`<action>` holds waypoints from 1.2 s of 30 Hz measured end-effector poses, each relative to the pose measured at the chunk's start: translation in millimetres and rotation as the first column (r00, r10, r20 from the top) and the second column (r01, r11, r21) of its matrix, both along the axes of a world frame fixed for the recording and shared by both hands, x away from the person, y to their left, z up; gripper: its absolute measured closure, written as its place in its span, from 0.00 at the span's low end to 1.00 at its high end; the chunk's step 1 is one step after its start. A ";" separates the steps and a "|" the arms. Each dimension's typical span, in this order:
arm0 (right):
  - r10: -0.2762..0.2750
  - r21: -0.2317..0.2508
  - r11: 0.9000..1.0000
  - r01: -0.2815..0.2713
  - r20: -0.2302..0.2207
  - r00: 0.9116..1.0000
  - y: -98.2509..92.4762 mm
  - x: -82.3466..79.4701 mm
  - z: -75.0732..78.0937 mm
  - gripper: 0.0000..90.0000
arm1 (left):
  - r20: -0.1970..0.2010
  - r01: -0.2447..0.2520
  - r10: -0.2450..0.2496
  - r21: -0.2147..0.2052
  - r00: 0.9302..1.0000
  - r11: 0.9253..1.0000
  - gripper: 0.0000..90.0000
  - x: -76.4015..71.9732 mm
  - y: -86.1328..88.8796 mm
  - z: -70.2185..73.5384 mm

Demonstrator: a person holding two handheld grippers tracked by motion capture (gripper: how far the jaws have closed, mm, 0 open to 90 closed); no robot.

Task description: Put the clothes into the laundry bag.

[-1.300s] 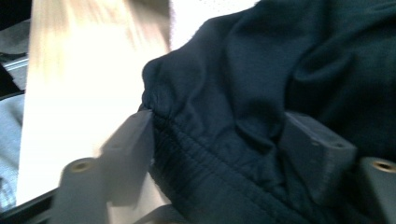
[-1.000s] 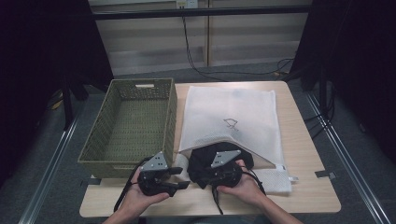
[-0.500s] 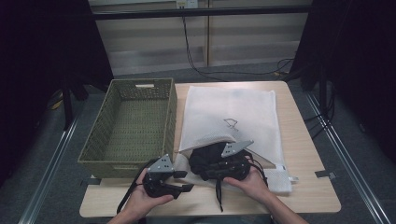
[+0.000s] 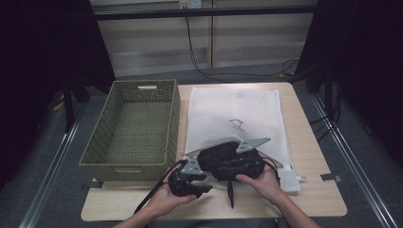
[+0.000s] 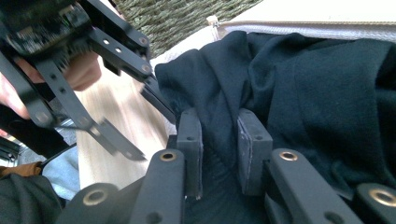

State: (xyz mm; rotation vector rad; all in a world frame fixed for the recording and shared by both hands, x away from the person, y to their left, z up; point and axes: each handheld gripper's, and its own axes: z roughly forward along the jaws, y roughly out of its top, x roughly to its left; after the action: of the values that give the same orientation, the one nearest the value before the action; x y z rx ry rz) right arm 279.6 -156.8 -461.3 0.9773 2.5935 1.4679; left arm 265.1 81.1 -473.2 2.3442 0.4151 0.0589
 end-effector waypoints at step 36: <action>-0.054 -0.088 0.995 0.054 0.003 0.999 -11.0 9.0 -20.6 0.77 | 0.031 0.030 -0.032 0.065 0.999 0.997 0.97 8.3 -13.0 -17.9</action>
State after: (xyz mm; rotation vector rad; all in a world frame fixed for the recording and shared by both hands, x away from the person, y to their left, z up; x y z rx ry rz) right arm 288.6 -167.8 -481.9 1.0285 2.5846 1.3292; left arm 273.5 68.2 -491.1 2.4096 0.3657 0.0957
